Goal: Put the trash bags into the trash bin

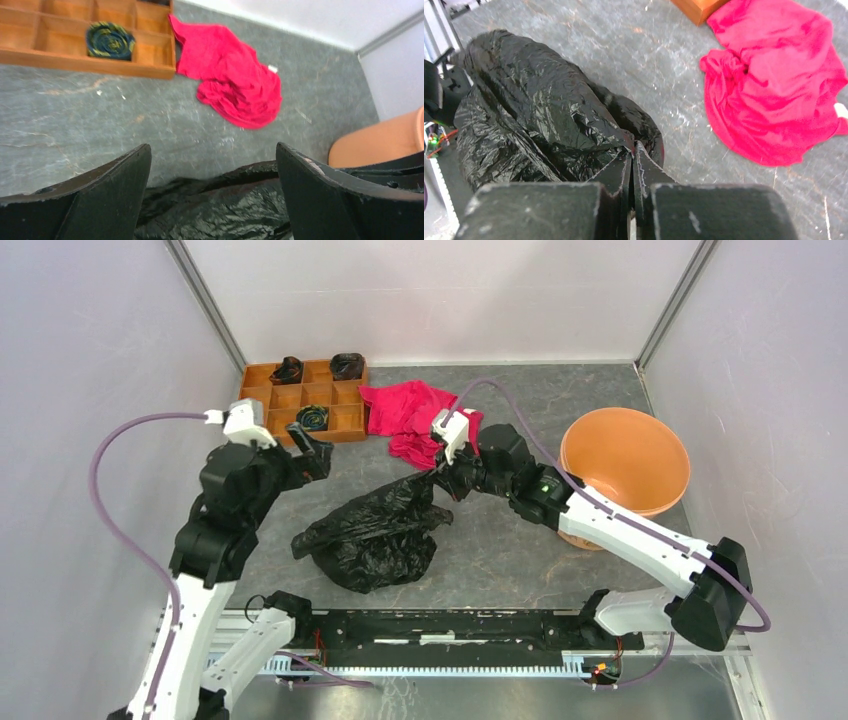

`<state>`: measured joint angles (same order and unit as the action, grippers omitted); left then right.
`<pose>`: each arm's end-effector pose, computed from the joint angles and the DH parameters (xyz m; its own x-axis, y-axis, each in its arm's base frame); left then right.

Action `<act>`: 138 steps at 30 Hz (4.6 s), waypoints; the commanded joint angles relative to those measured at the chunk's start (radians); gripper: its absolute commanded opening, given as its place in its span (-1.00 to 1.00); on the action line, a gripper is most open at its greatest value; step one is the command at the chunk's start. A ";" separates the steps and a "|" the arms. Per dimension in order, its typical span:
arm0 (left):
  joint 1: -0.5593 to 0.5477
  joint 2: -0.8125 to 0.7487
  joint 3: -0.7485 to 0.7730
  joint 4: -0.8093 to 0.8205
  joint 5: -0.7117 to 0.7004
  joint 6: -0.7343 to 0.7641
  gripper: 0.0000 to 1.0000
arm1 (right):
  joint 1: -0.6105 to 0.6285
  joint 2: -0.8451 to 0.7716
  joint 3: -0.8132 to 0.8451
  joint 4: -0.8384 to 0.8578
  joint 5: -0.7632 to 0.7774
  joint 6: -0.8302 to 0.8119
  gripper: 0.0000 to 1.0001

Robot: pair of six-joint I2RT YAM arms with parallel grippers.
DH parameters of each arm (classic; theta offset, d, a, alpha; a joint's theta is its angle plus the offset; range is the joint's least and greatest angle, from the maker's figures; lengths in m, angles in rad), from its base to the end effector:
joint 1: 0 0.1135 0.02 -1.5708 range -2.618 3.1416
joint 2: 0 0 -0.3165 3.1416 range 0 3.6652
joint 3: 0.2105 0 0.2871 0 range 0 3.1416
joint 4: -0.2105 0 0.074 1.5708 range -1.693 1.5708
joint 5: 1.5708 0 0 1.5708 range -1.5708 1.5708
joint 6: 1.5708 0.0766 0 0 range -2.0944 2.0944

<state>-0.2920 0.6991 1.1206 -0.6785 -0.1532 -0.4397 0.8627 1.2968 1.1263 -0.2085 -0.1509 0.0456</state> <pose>0.1510 -0.0332 0.4487 -0.2812 -0.3547 -0.8917 0.0259 0.9260 -0.3766 0.2256 0.2812 0.3743 -0.2788 -0.2563 -0.9255 -0.8300 0.5492 0.0979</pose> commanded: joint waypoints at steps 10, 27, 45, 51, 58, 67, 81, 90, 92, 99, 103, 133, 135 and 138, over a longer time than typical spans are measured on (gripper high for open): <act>0.002 0.178 -0.038 0.072 0.478 0.106 1.00 | -0.027 -0.018 0.084 -0.010 0.141 0.032 -0.81; -0.038 0.287 -0.058 0.124 0.756 0.077 0.92 | -0.048 0.026 0.204 -0.388 0.362 -0.065 0.81; -0.243 0.356 -0.005 0.249 0.361 -0.042 0.95 | -0.047 -0.210 -0.267 -0.062 0.119 0.268 0.96; -0.243 0.346 -0.025 0.223 0.369 -0.045 1.00 | -0.046 -0.122 -0.424 0.169 0.144 0.422 0.96; -0.243 0.326 -0.038 0.168 0.361 -0.040 0.95 | -0.046 -0.003 -0.512 0.520 0.164 0.168 0.59; -0.243 0.257 0.011 0.102 0.173 -0.010 0.96 | -0.038 0.258 -0.135 0.310 -0.308 -0.207 -0.96; -0.242 0.157 -0.025 0.141 -0.065 -0.028 0.99 | 0.057 0.210 -0.101 -0.118 -0.013 -0.272 -0.63; -0.242 0.345 0.024 0.139 0.133 0.023 1.00 | 0.052 -0.032 -0.272 -0.031 0.063 0.034 0.54; -0.242 0.346 0.019 0.150 0.126 0.008 1.00 | 0.038 -0.088 -0.306 -0.002 0.119 0.063 0.68; -0.242 0.308 0.001 0.177 0.236 0.006 1.00 | -0.080 -0.146 -0.285 0.025 0.088 0.036 0.96; -0.242 0.298 -0.006 0.168 0.329 0.004 1.00 | -0.096 -0.051 -0.199 -0.047 0.236 -0.105 0.73; -0.281 0.145 -0.325 0.223 0.301 -0.256 0.63 | -0.118 0.375 0.022 0.332 -0.048 0.529 -1.00; -0.304 0.162 -0.352 0.281 0.374 -0.274 0.69 | -0.132 0.352 -0.034 0.399 -0.062 0.601 -1.00; -0.372 0.226 -0.356 0.325 0.420 -0.286 0.82 | -0.148 0.301 -0.116 0.492 -0.058 0.699 -1.00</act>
<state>-0.5953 0.8677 0.7734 -0.4728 0.2192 -0.6453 0.7410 1.6707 1.0904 0.1337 -0.1913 0.5556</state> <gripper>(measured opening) 0.876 0.007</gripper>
